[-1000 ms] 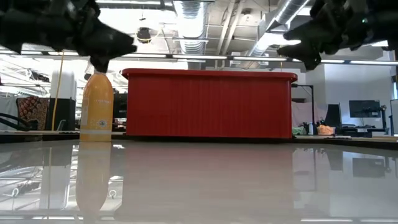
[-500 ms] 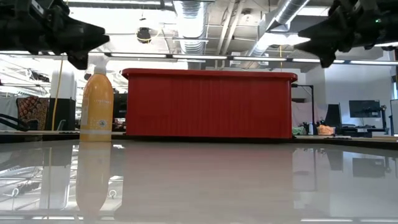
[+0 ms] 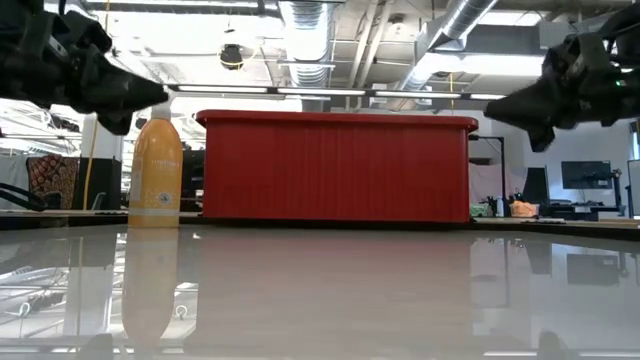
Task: Fold laundry
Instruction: Return to Home Position
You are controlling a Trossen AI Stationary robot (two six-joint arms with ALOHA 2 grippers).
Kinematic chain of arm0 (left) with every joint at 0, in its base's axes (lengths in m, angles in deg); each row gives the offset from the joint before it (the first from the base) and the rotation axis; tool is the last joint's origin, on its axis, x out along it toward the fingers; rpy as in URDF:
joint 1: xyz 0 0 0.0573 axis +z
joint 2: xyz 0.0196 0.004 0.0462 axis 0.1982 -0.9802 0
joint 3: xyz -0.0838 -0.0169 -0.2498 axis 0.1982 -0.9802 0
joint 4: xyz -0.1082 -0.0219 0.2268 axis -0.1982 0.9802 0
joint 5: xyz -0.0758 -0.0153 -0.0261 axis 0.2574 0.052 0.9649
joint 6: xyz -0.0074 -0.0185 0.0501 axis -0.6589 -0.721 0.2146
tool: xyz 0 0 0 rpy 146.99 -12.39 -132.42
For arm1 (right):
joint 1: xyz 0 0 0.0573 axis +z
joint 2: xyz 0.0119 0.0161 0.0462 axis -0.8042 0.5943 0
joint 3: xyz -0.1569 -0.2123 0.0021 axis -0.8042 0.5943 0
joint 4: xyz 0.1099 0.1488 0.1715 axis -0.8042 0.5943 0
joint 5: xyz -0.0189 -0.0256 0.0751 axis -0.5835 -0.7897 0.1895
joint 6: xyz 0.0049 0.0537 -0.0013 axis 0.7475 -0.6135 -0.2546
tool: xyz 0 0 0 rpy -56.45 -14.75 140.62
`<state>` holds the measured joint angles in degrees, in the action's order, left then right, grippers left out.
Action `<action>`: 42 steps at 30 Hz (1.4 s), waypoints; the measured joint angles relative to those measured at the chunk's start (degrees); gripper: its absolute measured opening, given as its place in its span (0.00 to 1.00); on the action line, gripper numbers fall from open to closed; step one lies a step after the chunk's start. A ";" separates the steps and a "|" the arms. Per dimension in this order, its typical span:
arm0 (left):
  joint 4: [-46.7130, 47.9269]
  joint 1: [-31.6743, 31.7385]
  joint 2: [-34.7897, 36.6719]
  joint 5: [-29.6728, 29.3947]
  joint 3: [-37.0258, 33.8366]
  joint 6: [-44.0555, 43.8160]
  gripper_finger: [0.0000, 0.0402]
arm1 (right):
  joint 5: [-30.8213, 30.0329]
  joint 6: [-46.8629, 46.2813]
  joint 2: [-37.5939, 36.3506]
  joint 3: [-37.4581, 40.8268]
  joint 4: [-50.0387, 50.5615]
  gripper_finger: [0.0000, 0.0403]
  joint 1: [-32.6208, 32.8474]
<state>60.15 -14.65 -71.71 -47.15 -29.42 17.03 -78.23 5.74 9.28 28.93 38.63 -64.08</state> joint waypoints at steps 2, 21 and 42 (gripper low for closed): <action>-0.28 0.00 -0.09 -1.06 -0.78 -1.25 0.17 | -0.90 -0.64 -0.10 -0.02 3.53 0.22 0.00; -0.58 0.00 -0.89 -1.33 -0.89 -0.72 0.17 | -1.65 -1.51 -0.01 -0.02 6.75 0.22 -0.22; -0.56 0.00 -0.90 -1.31 -0.91 -0.74 0.17 | -1.39 -1.51 -0.01 0.00 6.71 0.22 -0.22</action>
<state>59.59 -14.65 -72.61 -48.46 -30.33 16.29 -79.62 4.23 9.27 28.94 45.34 -64.30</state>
